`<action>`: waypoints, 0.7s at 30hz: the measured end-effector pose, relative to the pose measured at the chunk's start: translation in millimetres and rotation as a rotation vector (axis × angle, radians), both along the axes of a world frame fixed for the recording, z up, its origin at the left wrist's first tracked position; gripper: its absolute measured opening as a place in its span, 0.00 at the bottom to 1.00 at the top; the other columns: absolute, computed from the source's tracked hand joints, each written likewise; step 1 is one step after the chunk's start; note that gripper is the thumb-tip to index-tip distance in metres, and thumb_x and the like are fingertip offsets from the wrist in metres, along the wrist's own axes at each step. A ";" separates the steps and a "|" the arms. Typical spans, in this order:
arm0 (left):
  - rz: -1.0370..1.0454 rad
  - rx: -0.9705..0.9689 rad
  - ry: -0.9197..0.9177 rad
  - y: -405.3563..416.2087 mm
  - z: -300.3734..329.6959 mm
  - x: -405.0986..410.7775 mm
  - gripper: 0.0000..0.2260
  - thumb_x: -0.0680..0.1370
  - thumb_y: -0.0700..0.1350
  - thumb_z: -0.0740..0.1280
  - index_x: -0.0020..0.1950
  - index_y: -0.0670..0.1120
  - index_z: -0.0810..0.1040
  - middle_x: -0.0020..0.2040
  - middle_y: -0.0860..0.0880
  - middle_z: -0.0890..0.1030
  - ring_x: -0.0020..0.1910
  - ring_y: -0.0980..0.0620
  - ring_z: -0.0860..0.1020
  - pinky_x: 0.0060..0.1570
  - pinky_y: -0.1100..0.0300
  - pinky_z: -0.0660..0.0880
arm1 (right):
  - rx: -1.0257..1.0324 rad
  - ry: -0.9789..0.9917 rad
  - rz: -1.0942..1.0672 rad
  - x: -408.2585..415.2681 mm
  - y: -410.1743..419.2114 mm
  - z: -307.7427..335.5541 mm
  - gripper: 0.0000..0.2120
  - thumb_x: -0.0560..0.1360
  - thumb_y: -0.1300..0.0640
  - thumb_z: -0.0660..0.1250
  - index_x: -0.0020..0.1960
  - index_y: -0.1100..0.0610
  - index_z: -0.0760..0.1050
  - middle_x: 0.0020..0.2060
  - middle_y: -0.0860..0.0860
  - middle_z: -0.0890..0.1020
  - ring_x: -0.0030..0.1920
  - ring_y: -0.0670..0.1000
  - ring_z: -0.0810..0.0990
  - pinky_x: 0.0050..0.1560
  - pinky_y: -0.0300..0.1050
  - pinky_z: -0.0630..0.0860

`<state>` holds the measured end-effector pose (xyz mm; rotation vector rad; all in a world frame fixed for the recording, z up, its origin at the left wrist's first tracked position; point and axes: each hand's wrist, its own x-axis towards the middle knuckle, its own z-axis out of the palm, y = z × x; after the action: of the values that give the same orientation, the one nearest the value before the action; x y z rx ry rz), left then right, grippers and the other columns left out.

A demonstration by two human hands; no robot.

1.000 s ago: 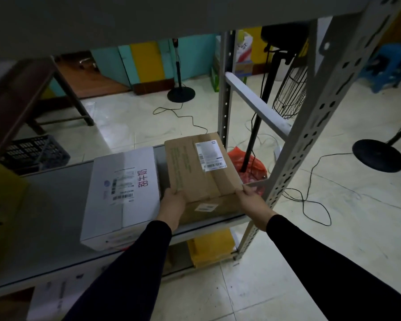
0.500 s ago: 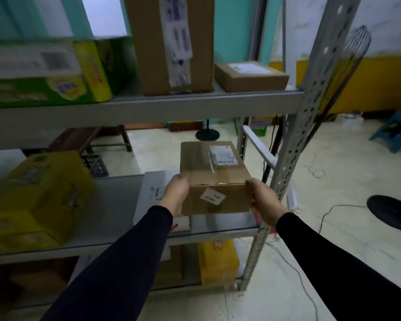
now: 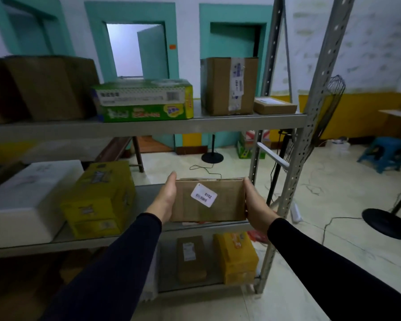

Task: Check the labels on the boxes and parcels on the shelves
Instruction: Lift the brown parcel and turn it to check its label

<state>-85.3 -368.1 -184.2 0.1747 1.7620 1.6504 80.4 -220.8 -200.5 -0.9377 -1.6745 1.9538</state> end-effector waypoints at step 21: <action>0.200 0.102 0.052 -72.4 29.4 49.4 0.10 0.79 0.44 0.57 0.38 0.45 0.69 0.32 0.45 0.74 0.32 0.46 0.73 0.35 0.56 0.70 | -0.115 0.041 0.072 35.2 -40.1 30.8 0.36 0.80 0.31 0.47 0.71 0.57 0.73 0.65 0.56 0.77 0.65 0.57 0.74 0.65 0.55 0.71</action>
<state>-35.8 -440.5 -154.8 0.0906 1.7821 1.8960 115.6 -260.9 -169.7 -0.8823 -1.6083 2.1217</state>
